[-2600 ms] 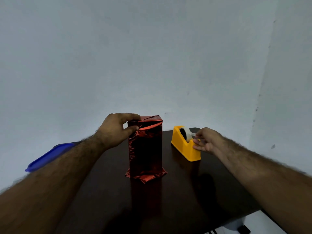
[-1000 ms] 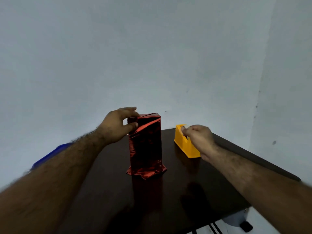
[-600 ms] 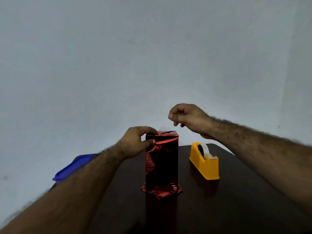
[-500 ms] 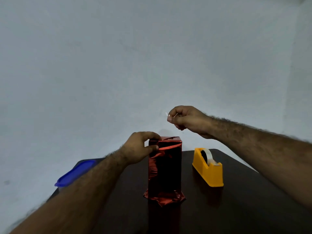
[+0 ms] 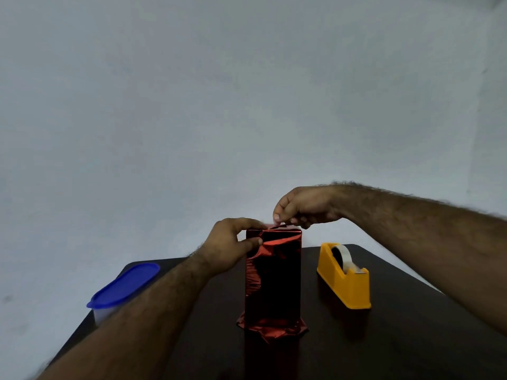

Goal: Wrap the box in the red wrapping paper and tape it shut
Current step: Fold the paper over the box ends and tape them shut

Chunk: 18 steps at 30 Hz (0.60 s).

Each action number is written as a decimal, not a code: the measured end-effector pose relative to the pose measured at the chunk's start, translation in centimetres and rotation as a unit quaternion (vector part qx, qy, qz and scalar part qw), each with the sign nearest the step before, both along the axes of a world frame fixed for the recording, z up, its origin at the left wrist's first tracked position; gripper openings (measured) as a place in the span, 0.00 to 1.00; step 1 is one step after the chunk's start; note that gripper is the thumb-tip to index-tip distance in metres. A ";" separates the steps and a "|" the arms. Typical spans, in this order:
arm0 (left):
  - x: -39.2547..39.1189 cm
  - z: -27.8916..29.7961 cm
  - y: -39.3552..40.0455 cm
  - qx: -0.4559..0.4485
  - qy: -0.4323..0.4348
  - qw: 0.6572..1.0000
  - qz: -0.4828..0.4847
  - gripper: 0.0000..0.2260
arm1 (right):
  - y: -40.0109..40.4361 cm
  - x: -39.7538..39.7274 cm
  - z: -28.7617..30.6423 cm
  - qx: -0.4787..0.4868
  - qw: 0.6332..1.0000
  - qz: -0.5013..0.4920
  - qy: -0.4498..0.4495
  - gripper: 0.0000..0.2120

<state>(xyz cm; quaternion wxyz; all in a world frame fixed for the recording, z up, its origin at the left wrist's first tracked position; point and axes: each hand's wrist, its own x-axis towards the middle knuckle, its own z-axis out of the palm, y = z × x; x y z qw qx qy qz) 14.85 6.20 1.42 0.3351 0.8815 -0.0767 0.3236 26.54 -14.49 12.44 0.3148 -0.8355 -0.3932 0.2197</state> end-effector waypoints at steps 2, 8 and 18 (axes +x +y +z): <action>0.0 -0.1 -0.1 -0.005 -0.006 1.000 -0.002 0.15 | 0.4 0.4 -0.2 -0.012 1.000 -0.005 -0.004 0.07; -0.2 0.0 -0.1 -0.020 -0.007 1.000 -0.007 0.15 | 1.4 0.4 -0.3 -0.065 0.996 -0.054 -0.017 0.04; -0.8 0.1 -0.2 -0.017 -0.001 1.000 -0.004 0.15 | 3.3 -1.0 0.4 -0.179 0.977 -0.108 -0.034 0.09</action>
